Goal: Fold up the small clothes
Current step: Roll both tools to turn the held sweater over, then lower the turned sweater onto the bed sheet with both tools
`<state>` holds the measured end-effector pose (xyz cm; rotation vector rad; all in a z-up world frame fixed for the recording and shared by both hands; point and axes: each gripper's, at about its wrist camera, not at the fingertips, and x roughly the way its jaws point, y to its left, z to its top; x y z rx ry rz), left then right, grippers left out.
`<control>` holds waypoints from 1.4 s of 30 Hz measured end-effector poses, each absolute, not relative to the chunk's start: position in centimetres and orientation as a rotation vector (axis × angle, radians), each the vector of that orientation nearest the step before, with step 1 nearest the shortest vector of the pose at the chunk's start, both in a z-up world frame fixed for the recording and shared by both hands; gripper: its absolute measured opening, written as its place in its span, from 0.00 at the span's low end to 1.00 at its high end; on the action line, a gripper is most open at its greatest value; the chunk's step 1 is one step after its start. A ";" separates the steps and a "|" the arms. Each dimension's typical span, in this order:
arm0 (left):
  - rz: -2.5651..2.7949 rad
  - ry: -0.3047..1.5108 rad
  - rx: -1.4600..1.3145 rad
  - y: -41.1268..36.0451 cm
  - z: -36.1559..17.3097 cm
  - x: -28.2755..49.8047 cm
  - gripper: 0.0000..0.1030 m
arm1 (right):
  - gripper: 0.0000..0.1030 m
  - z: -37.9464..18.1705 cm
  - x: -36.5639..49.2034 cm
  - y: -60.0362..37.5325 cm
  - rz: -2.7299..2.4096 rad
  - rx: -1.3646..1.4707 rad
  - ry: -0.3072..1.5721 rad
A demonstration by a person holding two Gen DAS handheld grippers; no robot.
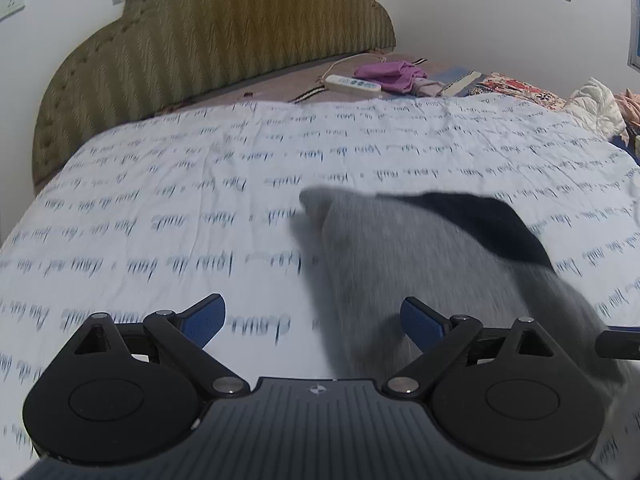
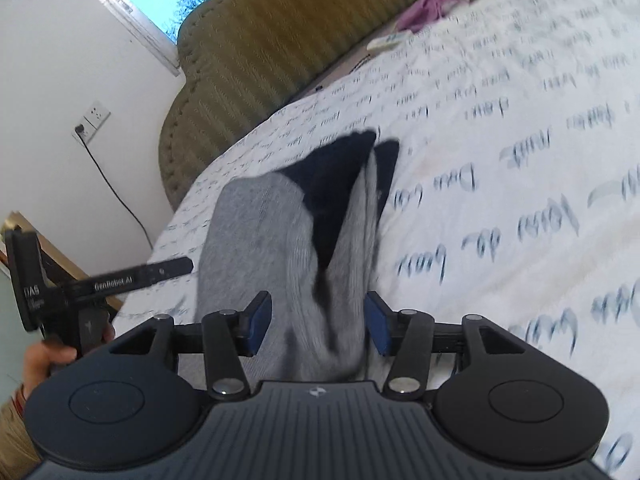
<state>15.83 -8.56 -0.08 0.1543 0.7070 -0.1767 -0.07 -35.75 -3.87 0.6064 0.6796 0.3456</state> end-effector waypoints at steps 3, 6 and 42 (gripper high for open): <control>-0.226 0.732 0.106 -8.8 -0.3 18.9 0.93 | 0.57 -3.2 2.8 -36.3 0.318 0.569 0.668; -0.307 0.777 -0.025 -8.0 -0.7 21.9 0.94 | 0.69 -3.2 6.4 -37.2 0.273 0.564 0.676; -0.422 0.682 0.008 -9.2 -0.9 23.0 0.90 | 0.64 -4.2 11.8 -38.1 0.223 0.529 0.656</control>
